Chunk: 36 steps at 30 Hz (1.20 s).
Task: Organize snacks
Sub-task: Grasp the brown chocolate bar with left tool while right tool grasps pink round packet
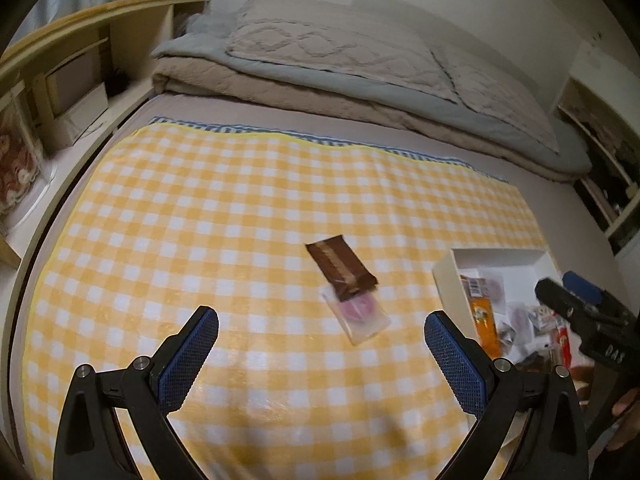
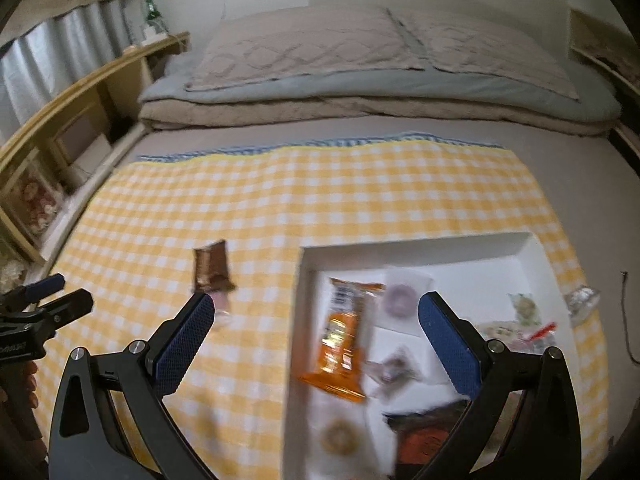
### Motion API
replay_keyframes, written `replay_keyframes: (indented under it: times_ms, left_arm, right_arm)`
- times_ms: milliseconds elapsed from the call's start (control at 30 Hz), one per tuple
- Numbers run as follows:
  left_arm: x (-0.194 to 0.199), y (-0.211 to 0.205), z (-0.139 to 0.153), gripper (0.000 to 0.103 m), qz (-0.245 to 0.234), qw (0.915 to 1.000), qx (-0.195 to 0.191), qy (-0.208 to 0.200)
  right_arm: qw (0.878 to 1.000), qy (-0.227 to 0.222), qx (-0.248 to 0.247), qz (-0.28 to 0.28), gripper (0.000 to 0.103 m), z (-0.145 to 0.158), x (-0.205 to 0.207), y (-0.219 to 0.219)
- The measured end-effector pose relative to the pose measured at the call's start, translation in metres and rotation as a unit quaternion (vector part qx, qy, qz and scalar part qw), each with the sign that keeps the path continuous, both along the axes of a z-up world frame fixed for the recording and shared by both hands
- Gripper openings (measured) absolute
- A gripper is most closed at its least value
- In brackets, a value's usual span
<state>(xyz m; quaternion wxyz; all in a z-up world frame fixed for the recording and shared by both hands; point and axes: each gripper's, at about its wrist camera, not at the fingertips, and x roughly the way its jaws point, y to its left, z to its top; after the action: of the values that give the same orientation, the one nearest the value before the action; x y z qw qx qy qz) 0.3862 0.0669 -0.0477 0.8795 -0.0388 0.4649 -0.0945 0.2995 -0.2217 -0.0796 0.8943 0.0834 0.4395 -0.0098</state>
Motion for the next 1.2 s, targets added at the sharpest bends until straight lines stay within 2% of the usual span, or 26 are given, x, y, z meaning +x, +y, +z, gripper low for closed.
replay_keyframes:
  times_ms: [267,367,567,700,800,900,967,1067,1133,1200]
  left_arm:
    - [0.033,-0.011,-0.010,0.103,-0.019,0.9995,-0.024,0.008]
    - [0.056,-0.019,-0.025,0.103,-0.020,0.9994,-0.015,0.022]
    - [0.108,-0.053,-0.065,0.103,-0.034,0.9975,0.018,0.058]
    - [0.139,-0.065,-0.090,0.085,-0.046,0.9952,-0.002,0.087]
    - [0.159,-0.065,-0.112,0.079,-0.045,0.9922,-0.018,0.115]
    - [0.174,-0.065,-0.133,0.066,-0.044,0.9896,-0.011,0.136]
    - [0.183,-0.066,-0.148,0.063,-0.049,0.9870,-0.010,0.153]
    - [0.191,-0.068,-0.161,0.060,-0.052,0.9866,-0.007,0.154]
    - [0.199,-0.067,-0.165,0.050,-0.051,0.9877,-0.010,0.147]
    - [0.204,-0.065,-0.170,0.046,-0.050,0.9886,-0.014,0.141]
  right_arm:
    - [0.998,0.021,-0.007,0.064,0.103,-0.020,0.015,0.029]
    - [0.996,0.035,-0.024,0.074,0.103,-0.029,0.021,0.035]
    - [0.995,0.055,-0.007,0.088,0.102,-0.047,0.031,0.042]
    - [0.992,0.049,-0.014,0.117,0.094,-0.057,0.038,0.057]
    - [0.988,0.044,-0.009,0.151,0.093,-0.066,0.042,0.070]
    - [0.979,0.049,-0.013,0.196,0.092,-0.079,0.047,0.086]
    - [0.974,0.053,-0.022,0.220,0.091,-0.089,0.049,0.096]
    - [0.967,0.066,-0.018,0.244,0.090,-0.105,0.054,0.109]
    - [0.966,0.078,-0.014,0.247,0.088,-0.115,0.060,0.115]
    - [0.964,0.097,-0.012,0.246,0.085,-0.123,0.066,0.120]
